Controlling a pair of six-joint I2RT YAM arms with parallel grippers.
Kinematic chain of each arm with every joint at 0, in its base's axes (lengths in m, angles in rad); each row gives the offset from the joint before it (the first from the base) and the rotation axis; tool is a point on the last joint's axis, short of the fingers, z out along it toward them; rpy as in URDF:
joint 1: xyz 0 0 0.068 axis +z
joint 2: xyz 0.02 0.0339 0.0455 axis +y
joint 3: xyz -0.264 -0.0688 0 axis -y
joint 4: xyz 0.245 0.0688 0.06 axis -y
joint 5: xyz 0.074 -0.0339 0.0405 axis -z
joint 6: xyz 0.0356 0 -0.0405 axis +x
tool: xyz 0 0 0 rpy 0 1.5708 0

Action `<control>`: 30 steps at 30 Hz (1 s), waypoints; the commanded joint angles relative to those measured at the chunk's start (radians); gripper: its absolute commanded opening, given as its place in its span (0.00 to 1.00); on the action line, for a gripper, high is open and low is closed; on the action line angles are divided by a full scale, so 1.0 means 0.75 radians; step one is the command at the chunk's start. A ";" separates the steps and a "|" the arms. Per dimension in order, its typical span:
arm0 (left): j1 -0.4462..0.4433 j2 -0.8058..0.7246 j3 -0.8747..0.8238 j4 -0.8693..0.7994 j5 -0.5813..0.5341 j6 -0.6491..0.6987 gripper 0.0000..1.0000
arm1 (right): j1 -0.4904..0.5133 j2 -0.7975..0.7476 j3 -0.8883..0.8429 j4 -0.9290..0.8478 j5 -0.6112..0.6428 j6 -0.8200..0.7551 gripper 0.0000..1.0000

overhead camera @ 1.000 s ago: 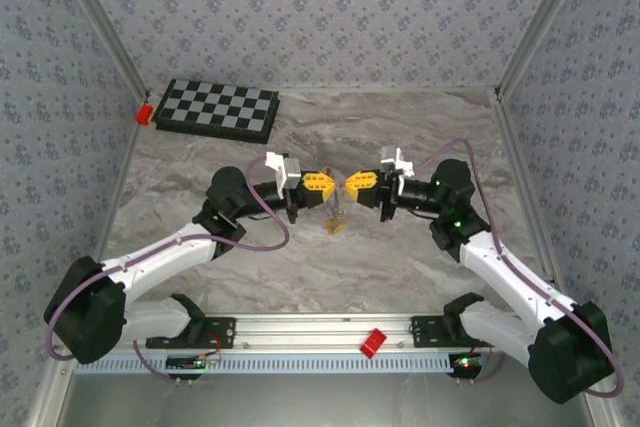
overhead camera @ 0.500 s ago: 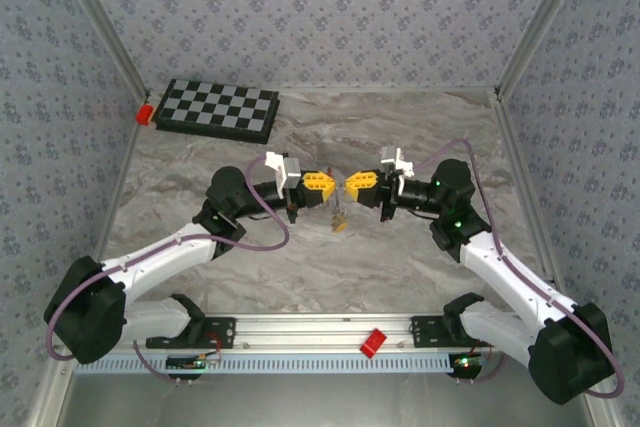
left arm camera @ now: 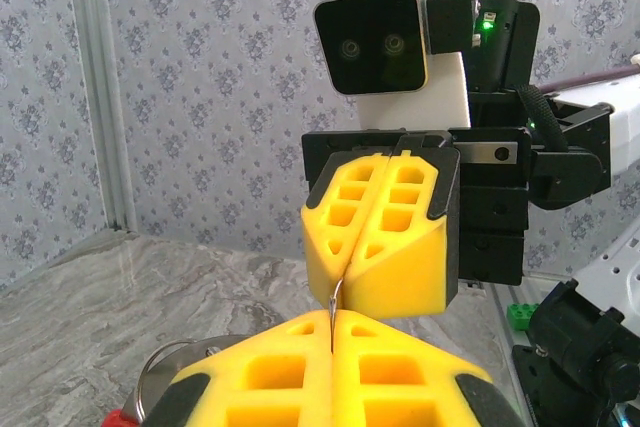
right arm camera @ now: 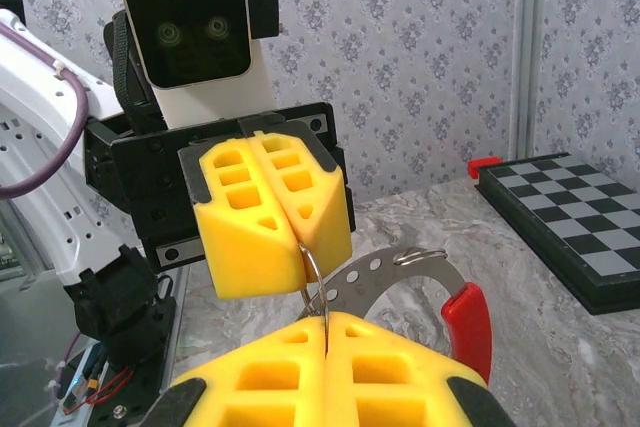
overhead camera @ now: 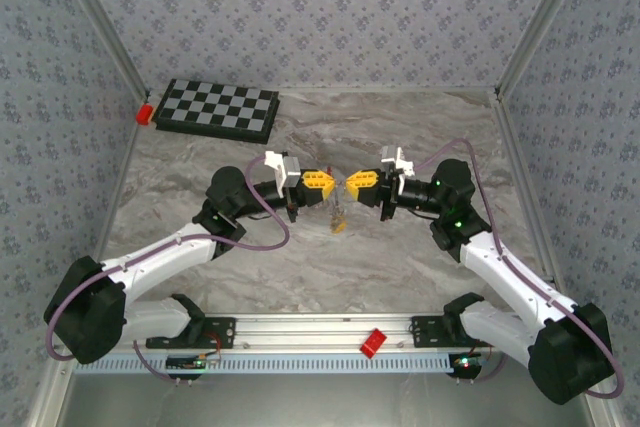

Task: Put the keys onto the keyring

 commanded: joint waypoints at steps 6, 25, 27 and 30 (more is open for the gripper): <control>0.011 -0.003 0.054 0.046 0.027 -0.009 0.00 | 0.003 -0.010 0.019 0.015 -0.016 -0.018 0.00; 0.011 0.017 0.072 0.030 0.072 -0.013 0.00 | 0.034 0.015 0.048 0.010 -0.119 -0.021 0.00; 0.009 0.020 0.074 0.030 0.081 -0.015 0.00 | 0.034 0.015 0.050 0.006 -0.120 -0.024 0.00; 0.010 0.021 0.078 0.024 0.096 -0.014 0.00 | 0.037 0.017 0.049 0.003 -0.123 -0.027 0.00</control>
